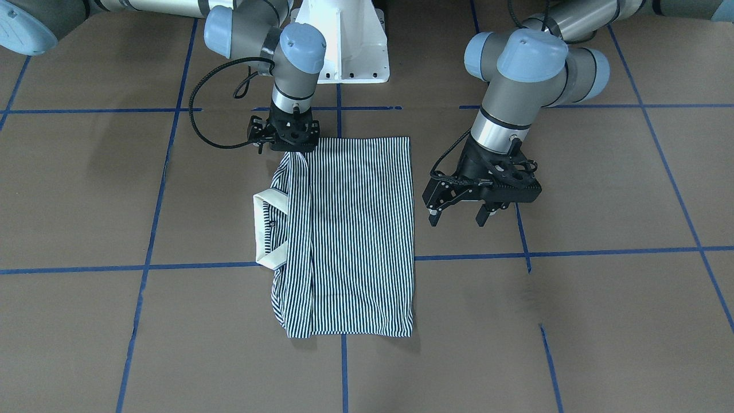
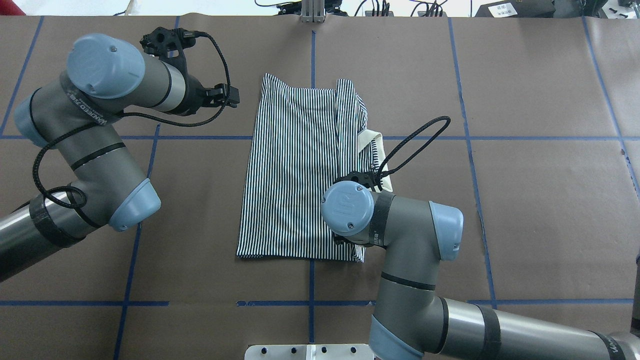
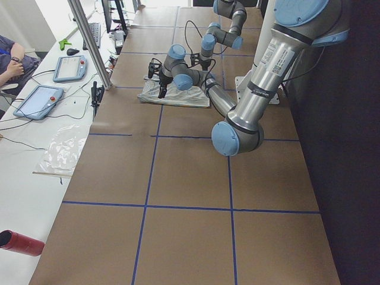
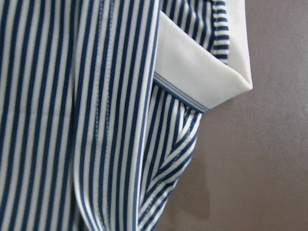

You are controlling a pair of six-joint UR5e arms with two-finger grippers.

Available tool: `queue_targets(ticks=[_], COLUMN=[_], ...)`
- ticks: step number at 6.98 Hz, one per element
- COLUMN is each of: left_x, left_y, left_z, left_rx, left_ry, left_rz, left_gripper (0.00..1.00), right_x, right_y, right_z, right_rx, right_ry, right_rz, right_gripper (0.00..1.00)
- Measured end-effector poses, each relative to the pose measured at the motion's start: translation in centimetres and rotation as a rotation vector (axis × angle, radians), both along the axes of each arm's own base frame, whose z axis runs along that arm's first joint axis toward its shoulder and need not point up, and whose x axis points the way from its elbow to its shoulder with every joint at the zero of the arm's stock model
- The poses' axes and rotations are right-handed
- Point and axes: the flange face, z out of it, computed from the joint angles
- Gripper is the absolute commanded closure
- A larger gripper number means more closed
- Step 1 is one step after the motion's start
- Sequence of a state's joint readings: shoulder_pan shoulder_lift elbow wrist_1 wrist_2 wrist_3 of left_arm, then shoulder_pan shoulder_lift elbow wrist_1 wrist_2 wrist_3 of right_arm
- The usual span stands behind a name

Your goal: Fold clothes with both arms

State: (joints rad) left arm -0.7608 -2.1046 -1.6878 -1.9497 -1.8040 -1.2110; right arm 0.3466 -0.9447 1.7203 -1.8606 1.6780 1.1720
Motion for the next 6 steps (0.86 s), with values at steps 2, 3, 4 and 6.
queue_targets(ticks=[2, 3, 4, 6], left_x=[0.2, 0.2, 0.3, 0.4], left_y=[-0.1, -0.1, -0.1, -0.1], left_z=[0.1, 0.0, 0.0, 0.0], left_rx=[0.007, 0.008, 0.009, 0.012], left_ry=[0.011, 0.013, 0.013, 0.013], left_rz=[0.0, 0.0, 0.001, 0.003], left_gripper=[0.0, 0.0, 0.0, 0.0], right_x=[2.3, 3.2, 4.0, 5.8], right_y=[-0.1, -0.2, -0.5, -2.1], right_z=[1.3, 2.3, 3.4, 2.9], right_rx=[0.01, 0.013, 0.011, 0.016], right_ry=[0.001, 0.011, 0.024, 0.007], right_rz=[-0.005, -0.009, -0.007, 0.007], right_gripper=[0.0, 0.0, 0.0, 0.0])
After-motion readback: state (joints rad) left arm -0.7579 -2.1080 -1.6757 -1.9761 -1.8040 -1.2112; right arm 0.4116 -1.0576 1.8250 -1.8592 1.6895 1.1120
